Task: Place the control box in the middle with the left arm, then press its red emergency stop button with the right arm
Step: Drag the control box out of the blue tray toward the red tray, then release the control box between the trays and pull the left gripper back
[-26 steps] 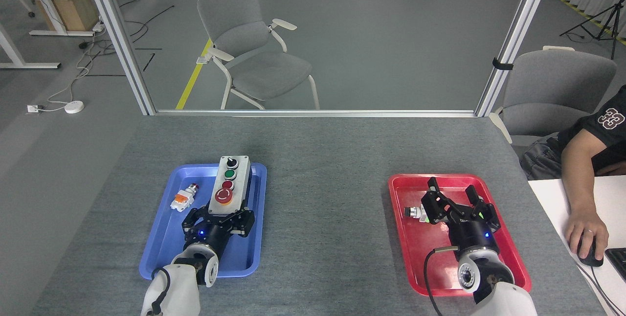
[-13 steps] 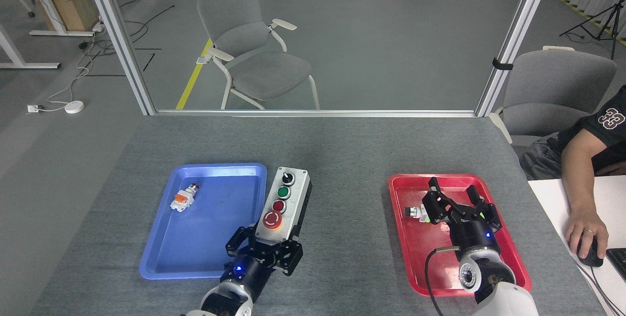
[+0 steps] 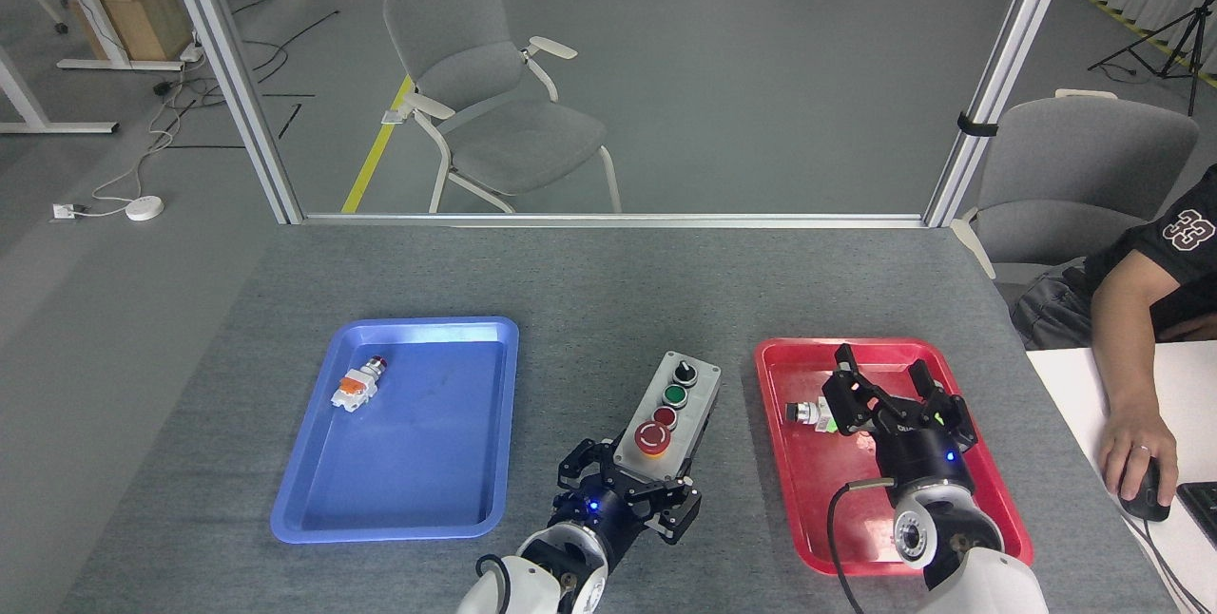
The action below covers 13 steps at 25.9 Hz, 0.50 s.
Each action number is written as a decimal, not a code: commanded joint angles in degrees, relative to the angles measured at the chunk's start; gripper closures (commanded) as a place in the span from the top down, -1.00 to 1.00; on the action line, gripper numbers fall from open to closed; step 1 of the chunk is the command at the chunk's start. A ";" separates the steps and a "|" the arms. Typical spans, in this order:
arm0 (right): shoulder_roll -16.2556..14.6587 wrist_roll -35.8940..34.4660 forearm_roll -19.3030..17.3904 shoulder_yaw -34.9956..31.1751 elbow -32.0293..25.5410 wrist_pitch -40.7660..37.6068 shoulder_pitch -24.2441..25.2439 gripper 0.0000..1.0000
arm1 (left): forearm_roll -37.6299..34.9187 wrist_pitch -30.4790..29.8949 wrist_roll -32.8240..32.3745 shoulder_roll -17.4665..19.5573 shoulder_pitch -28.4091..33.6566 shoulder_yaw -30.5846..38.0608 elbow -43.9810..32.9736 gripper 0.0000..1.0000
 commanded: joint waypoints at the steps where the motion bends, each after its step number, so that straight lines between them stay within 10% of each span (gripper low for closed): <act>1: -0.08 -0.04 -0.13 0.00 0.00 -0.04 0.00 1.00 | 0.32 0.97 -0.28 -0.11 -1.59 -2.21 2.49 -1.00; 3: -0.08 -0.04 -0.83 0.00 0.00 -0.04 0.00 1.00 | 0.59 1.06 -0.28 -0.11 -1.59 -2.21 3.20 -1.00; 7: -0.34 0.05 -1.89 0.00 0.00 -0.04 0.00 0.99 | 0.50 2.20 -0.20 -0.11 -1.59 -2.12 4.43 0.70; 13: -0.52 0.32 -1.98 0.00 0.00 -0.13 0.00 0.98 | 0.59 2.55 0.51 0.15 -1.33 -1.94 3.46 0.97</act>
